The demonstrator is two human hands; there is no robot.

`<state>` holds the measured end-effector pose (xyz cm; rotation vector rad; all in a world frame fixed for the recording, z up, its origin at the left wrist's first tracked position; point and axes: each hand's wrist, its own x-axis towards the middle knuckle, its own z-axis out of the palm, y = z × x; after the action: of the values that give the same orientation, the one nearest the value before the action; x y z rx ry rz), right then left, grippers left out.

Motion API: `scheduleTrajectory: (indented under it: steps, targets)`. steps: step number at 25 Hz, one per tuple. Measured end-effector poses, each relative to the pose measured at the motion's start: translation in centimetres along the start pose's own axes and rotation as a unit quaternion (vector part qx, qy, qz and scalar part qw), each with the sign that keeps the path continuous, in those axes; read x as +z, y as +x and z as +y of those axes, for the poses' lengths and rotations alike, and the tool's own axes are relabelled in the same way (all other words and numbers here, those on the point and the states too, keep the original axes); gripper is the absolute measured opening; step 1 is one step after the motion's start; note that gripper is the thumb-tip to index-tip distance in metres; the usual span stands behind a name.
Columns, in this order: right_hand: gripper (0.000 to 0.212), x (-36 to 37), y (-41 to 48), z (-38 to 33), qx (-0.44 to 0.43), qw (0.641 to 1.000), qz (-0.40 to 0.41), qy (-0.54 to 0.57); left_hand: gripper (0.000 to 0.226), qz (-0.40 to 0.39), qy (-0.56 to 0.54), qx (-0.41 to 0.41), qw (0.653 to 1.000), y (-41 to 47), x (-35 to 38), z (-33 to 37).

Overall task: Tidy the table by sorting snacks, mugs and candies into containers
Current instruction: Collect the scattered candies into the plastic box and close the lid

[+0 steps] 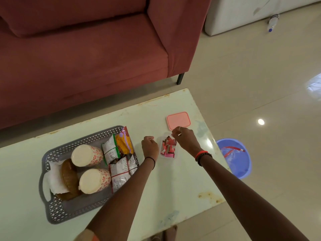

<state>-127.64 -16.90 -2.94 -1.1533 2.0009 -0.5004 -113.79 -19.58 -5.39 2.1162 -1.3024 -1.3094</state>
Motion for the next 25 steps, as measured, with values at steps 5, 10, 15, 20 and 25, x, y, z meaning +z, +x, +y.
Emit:
scheduleTrajectory:
  steps: [5, 10, 15, 20, 25]
  targets:
    - [0.047, -1.9, 3.0, 0.8, -0.059, 0.985, 0.066, -0.146, 0.033, -0.001, -0.025, -0.045, 0.999, 1.1, 0.7, -0.1]
    - [0.059, -1.8, 7.6, 1.6, -0.134, 0.927, -0.045, -0.347, 0.033, -0.009, -0.037, -0.039, 0.999, 2.2, 1.4, 0.1]
    - [0.062, -1.3, 10.2, 1.5, -0.146, 0.894, -0.067, -0.42, 0.029, -0.031, -0.054, -0.033, 0.998, 2.8, 2.1, 0.0]
    - [0.074, -1.8, 10.3, 1.1, -0.103, 0.892, -0.068, -0.434, 0.029, -0.042, -0.054, -0.045, 0.997, 2.7, 2.3, -0.3]
    - [0.029, -3.5, 8.4, 1.3, 0.004, 0.961, -0.069, -0.269, 0.028, -0.037, -0.043, -0.052, 0.997, 2.1, 1.8, -0.1]
